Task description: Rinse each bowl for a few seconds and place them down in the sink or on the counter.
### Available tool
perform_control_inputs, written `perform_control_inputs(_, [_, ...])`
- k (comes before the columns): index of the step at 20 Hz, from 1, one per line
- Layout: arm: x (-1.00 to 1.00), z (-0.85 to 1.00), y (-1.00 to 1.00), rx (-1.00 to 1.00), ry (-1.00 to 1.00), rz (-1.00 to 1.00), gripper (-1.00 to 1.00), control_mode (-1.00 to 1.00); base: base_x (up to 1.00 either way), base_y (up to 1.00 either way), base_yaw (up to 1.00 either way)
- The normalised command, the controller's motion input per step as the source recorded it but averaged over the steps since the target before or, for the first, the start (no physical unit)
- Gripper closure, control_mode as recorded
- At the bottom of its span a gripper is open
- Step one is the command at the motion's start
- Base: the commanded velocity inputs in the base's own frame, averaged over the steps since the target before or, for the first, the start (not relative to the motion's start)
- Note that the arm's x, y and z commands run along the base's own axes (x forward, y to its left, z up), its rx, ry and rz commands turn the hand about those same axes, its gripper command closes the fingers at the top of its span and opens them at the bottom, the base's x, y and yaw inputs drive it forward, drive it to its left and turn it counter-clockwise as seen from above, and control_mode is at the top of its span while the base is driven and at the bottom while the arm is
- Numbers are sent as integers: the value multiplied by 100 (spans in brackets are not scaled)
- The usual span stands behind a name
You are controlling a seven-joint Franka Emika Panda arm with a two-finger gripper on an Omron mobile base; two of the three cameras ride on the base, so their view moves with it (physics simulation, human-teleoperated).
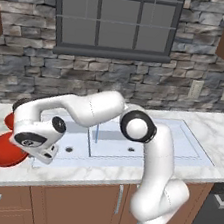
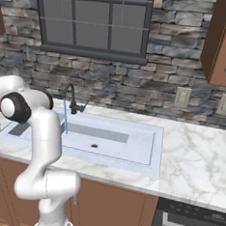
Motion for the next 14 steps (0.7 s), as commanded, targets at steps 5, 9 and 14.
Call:
perform_control_inputs(5, [12, -11, 59, -11, 3, -16, 100, -100, 0, 0, 0])
perform_control_inputs(9, [7, -25, 38, -18, 9, -14, 100, -100, 0, 0, 0])
perform_control_inputs(14, [10, -14, 34, -22, 8, -10, 100, -100, 0, 0, 0])
